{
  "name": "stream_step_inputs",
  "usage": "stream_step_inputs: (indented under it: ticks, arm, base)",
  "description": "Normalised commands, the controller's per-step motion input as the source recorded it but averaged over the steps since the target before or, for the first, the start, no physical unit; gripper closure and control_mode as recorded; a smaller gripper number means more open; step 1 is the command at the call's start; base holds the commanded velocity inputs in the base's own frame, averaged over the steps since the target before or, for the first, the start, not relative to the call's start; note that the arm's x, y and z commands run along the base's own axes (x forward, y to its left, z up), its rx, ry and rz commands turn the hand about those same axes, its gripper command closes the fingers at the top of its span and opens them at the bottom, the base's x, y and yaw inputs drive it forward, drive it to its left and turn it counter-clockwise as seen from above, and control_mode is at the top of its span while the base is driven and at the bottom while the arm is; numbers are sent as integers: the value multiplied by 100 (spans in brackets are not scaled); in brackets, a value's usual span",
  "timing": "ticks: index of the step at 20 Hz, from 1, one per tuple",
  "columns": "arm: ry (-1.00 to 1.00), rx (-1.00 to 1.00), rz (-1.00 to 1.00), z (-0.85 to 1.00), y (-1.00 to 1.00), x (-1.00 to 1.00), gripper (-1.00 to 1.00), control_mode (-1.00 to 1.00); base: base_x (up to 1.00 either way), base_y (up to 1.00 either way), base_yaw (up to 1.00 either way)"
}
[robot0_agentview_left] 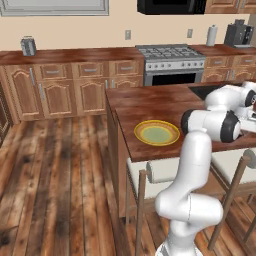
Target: Place two yogurt containers on each plate.
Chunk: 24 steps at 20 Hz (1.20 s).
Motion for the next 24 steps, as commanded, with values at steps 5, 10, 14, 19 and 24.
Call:
stream_step_inputs:
  ticks: [5,10,14,19,24]
  arm:
    - [0,0,0,-12,6,-22,-100,-100]
    - [0,-7,-2,0,45,-6,100,-100]
    - [0,-9,-8,0,48,0,100,-100]
    - [0,-4,-13,11,50,0,100,-100]
    - [0,-10,-23,39,78,0,100,-100]
  base:
    - [0,0,0]
    - [0,0,0]
    - [0,0,0]
    - [0,0,0]
    - [0,0,0]
